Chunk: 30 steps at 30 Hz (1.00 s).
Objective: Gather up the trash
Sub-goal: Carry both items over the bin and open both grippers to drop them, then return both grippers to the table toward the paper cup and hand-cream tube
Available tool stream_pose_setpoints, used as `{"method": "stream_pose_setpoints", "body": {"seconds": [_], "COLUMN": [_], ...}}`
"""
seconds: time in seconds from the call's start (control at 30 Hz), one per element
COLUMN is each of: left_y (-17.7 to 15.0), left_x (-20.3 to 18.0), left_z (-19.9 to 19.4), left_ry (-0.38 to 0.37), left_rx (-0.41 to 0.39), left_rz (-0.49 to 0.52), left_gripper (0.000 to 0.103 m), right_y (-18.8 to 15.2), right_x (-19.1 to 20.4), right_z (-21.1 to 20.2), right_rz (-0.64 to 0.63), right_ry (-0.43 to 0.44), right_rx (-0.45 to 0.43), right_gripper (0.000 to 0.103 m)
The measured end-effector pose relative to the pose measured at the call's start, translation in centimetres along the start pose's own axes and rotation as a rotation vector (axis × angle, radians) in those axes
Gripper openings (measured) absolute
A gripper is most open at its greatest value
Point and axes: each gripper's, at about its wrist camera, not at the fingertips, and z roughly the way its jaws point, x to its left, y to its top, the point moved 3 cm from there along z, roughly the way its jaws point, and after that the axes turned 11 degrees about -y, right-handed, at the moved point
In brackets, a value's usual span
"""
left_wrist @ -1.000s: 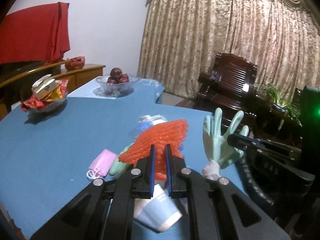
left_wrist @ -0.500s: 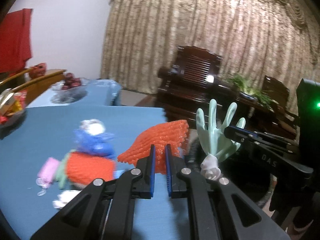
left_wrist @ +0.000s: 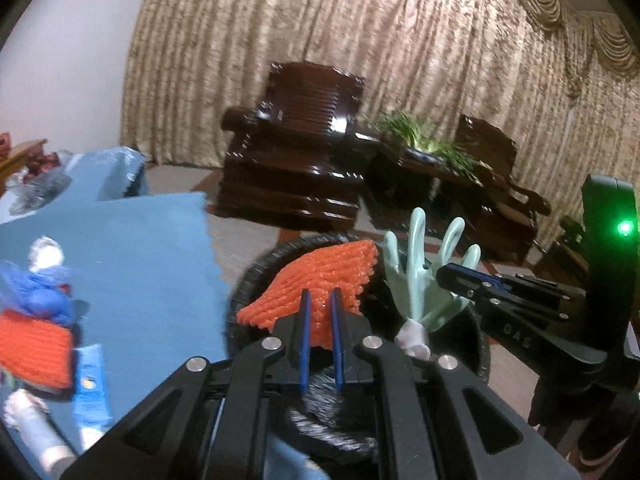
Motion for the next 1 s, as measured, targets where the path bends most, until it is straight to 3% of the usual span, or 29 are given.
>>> {"method": "stream_pose_setpoints", "body": {"seconds": [0.17, 0.27, 0.37, 0.47, 0.53, 0.6, 0.67, 0.87, 1.0], "left_y": [-0.9, -1.5, -1.8, -2.3, -2.4, -2.3, -2.3, -2.7, -3.8], "left_x": [-0.9, -0.4, 0.1, 0.9, 1.3, 1.9, 2.4, 4.6, 6.5], "left_z": [2.7, 3.4, 3.4, 2.7, 1.6, 0.1, -1.0, -6.2, -10.5], "left_ry": [-0.041, -0.066, -0.069, -0.050, -0.022, 0.031, 0.069, 0.232, 0.360], "left_rx": [0.053, 0.077, 0.082, 0.075, 0.053, 0.022, 0.007, -0.051, -0.077], "left_rz": [0.003, -0.012, -0.040, -0.050, -0.041, -0.022, -0.013, -0.005, -0.024], "left_gripper": [0.010, 0.017, 0.046, 0.048, 0.058, 0.073, 0.078, 0.089, 0.089], "right_y": [-1.9, -3.1, -3.6, -3.5, -3.2, -2.7, -2.1, -0.3, 0.2], "right_x": [-1.4, -1.7, -1.7, -1.4, -1.2, -0.9, -0.5, 2.5, 6.4], "right_z": [1.5, 2.1, 2.1, 1.9, 1.5, 0.8, 0.3, -0.8, -1.7], "right_rz": [0.016, 0.019, 0.022, 0.027, 0.027, 0.031, 0.030, 0.041, 0.004], "right_ry": [-0.027, -0.039, -0.053, -0.059, -0.067, -0.073, -0.072, 0.011, 0.082], "right_rx": [0.053, 0.083, 0.092, 0.088, 0.071, 0.032, 0.002, -0.031, -0.058], "right_gripper": [0.004, 0.008, 0.030, 0.040, 0.055, 0.079, 0.094, 0.097, 0.097]}}
